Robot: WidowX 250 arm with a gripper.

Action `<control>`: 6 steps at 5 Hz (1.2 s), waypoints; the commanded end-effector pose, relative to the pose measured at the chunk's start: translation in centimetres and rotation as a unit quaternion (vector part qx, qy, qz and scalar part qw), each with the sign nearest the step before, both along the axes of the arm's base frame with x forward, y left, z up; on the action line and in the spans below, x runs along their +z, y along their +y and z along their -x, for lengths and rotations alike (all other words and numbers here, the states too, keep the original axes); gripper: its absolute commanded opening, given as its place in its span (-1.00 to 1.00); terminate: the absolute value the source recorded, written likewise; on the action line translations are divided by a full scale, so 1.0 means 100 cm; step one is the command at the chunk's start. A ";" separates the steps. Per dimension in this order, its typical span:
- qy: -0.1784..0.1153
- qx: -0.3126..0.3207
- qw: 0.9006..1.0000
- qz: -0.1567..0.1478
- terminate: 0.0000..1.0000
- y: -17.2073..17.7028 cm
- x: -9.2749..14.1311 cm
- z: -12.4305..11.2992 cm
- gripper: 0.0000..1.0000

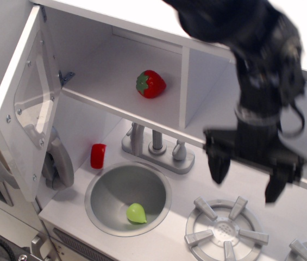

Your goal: Close microwave

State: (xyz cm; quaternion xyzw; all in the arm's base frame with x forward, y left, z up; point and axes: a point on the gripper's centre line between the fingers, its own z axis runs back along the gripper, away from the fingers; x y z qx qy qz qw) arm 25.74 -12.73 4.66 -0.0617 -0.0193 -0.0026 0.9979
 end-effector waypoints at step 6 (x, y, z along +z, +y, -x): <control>-0.071 0.107 0.992 0.017 -1.00 0.203 0.152 0.051 1.00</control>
